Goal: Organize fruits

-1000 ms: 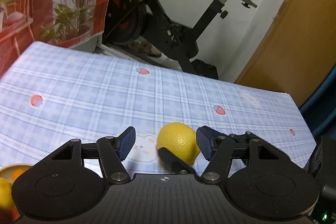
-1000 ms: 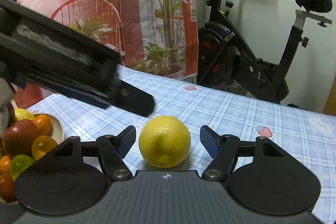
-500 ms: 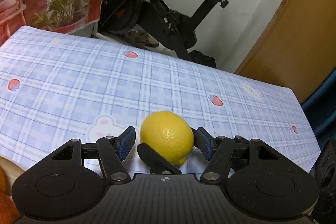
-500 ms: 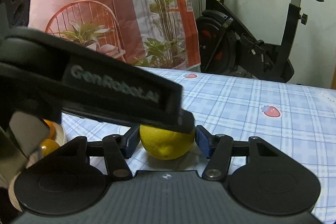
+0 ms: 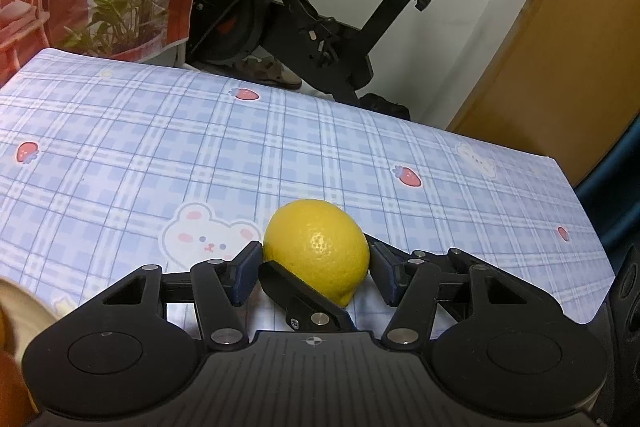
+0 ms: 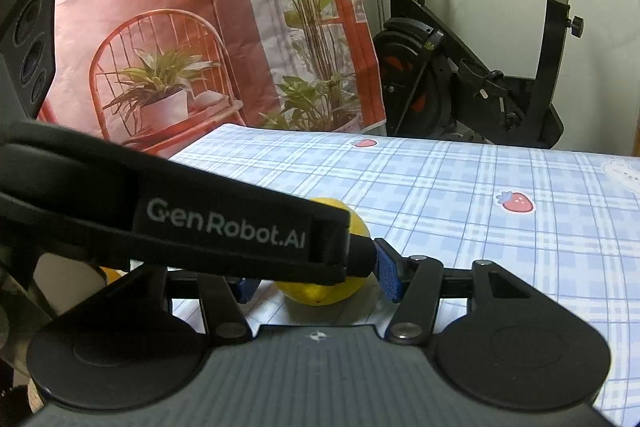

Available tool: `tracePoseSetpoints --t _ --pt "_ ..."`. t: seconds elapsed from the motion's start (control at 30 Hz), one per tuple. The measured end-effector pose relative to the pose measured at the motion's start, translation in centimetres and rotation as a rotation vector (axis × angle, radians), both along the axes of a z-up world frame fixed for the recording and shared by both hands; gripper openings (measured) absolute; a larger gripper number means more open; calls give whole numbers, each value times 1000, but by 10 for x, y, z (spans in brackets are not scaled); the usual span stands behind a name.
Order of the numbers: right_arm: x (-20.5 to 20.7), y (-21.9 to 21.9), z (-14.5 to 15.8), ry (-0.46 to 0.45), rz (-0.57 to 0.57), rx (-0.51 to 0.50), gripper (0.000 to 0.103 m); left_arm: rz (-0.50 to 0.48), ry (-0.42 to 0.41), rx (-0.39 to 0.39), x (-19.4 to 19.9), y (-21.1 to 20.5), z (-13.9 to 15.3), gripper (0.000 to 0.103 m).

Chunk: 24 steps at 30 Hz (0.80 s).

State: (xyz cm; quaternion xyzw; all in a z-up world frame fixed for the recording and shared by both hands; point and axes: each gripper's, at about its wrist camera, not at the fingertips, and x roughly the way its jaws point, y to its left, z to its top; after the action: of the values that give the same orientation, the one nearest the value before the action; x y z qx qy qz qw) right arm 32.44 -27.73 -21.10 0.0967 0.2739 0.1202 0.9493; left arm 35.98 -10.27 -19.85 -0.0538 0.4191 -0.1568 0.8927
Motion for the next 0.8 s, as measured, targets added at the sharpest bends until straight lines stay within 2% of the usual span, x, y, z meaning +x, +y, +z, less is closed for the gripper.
tracePoseSetpoints --t 0.2,0.5,0.8 --pt "-11 2 4 -17 16 3 58 -4 -11 16 -25 -2 5 61" --pt "-60 15 21 -8 4 -34 58 16 -23 -35 -73 0 16 61" --pt "-91 42 38 -17 17 -8 58 62 -59 -64 -108 31 34 61"
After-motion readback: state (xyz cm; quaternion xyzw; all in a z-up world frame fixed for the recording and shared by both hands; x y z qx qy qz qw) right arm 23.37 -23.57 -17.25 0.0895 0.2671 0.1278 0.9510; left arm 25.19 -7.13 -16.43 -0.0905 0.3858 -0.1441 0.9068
